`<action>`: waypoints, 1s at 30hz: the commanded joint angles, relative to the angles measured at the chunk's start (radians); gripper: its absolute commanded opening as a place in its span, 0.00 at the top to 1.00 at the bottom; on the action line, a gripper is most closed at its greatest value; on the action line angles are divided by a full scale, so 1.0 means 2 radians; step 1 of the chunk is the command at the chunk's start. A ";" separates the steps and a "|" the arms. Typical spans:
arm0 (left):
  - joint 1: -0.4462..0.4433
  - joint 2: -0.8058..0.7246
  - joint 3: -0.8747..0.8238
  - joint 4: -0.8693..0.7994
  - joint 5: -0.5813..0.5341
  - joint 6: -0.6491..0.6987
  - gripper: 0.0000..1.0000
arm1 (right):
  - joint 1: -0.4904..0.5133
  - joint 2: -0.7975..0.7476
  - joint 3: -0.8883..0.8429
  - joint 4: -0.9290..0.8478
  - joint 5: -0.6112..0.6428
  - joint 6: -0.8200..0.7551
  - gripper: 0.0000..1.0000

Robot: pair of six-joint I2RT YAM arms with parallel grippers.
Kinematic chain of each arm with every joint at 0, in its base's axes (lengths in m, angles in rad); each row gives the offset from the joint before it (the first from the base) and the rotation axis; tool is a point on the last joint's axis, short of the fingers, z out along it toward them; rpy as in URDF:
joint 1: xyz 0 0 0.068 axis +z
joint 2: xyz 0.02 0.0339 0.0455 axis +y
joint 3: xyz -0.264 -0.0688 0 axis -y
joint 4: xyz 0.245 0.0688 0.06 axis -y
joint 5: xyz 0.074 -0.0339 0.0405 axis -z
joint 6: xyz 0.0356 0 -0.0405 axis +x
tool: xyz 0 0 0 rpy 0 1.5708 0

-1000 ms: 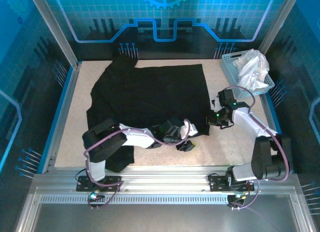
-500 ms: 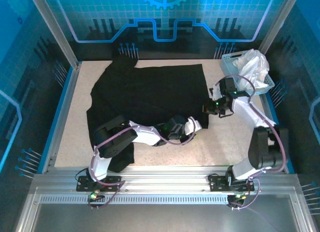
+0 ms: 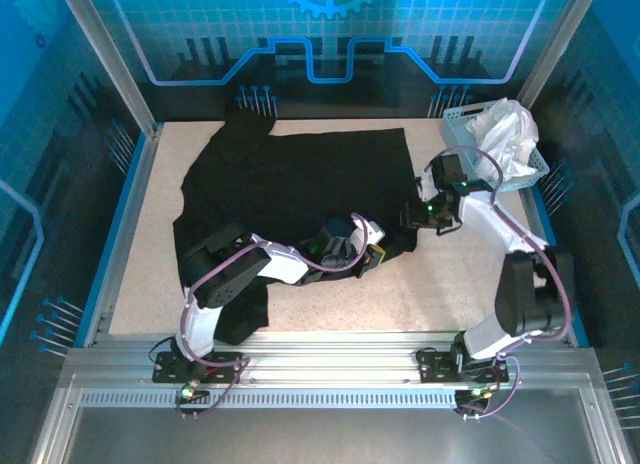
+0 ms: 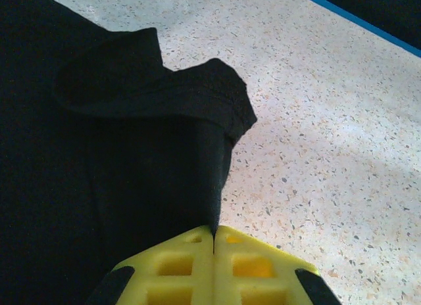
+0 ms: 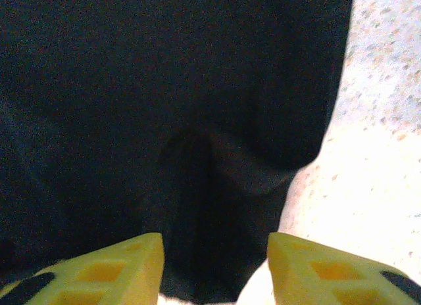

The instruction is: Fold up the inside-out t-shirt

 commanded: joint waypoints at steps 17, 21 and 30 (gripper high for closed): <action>0.005 -0.004 -0.022 0.057 0.025 -0.032 1.00 | 0.020 0.059 0.005 -0.008 0.099 -0.018 0.55; 0.005 -0.004 -0.022 0.058 0.023 -0.031 1.00 | 0.012 0.050 0.007 -0.017 0.118 -0.020 0.68; 0.005 -0.001 -0.021 0.057 0.022 -0.032 1.00 | 0.013 0.000 -0.028 -0.008 0.031 0.004 0.67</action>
